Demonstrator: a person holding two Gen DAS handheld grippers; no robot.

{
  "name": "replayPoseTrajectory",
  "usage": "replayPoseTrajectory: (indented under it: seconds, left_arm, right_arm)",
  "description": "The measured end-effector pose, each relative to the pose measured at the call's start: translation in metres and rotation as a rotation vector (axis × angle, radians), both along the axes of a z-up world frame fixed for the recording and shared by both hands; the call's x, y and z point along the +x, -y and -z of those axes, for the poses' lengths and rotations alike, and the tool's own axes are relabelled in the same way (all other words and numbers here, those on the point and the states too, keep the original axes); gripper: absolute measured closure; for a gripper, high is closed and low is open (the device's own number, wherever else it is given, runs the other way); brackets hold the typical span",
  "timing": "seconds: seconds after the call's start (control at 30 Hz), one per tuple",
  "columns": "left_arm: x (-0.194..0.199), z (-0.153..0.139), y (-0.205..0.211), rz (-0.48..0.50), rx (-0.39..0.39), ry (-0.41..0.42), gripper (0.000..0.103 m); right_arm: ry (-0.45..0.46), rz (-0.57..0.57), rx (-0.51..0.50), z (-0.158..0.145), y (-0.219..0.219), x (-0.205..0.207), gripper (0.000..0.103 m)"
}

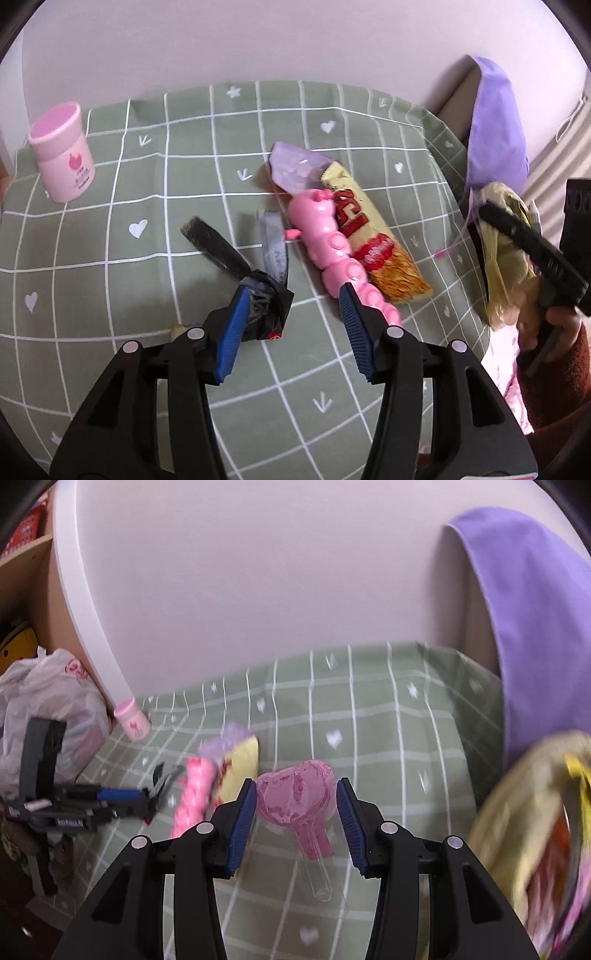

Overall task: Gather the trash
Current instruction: 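Carry the black-grey strap and pink lollipop over the yellow trash bag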

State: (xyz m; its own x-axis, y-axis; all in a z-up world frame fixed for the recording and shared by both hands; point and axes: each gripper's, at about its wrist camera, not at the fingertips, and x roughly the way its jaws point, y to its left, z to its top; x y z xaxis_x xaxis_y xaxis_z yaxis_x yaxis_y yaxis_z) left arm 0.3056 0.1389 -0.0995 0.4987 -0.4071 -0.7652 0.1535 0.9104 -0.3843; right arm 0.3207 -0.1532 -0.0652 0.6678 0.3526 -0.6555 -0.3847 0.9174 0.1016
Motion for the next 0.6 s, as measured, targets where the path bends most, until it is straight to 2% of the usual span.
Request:
replayPoseTrajectory:
  seconds: [0.1, 0.17, 0.27, 0.37, 0.4, 0.47, 0.53, 0.6]
  left_arm:
    - [-0.009, -0.006, -0.005, -0.056, 0.023, 0.019, 0.055]
    - [-0.009, -0.005, -0.004, -0.064, 0.066, 0.017, 0.055]
    - [-0.003, 0.005, 0.011, 0.004, 0.196, 0.005, 0.055]
    - [0.003, 0.011, 0.025, 0.055, 0.280, 0.010, 0.055]
    - [0.007, 0.014, 0.029, 0.064, 0.290, -0.001, 0.055]
    - [0.014, 0.017, 0.034, 0.062, 0.285, -0.021, 0.071]
    - [0.016, 0.014, 0.038, 0.033, 0.281, -0.029, 0.072]
    - [0.009, 0.001, 0.041, 0.006, 0.240, -0.005, 0.072]
  right_arm:
    - [-0.008, 0.006, 0.022, 0.009, 0.012, -0.019, 0.060]
    - [-0.014, 0.014, 0.032, 0.015, 0.016, -0.029, 0.060]
    - [-0.021, 0.023, 0.053, 0.018, 0.020, -0.042, 0.060]
    - [-0.005, 0.025, 0.059, 0.012, 0.026, -0.057, 0.060]
    - [0.001, 0.025, 0.056, 0.009, 0.028, -0.061, 0.060]
    - [0.018, 0.030, 0.043, 0.003, 0.033, -0.072, 0.060]
    - [0.043, 0.035, 0.033, -0.005, 0.040, -0.084, 0.060]
    - [0.066, 0.038, 0.031, -0.012, 0.049, -0.094, 0.060]
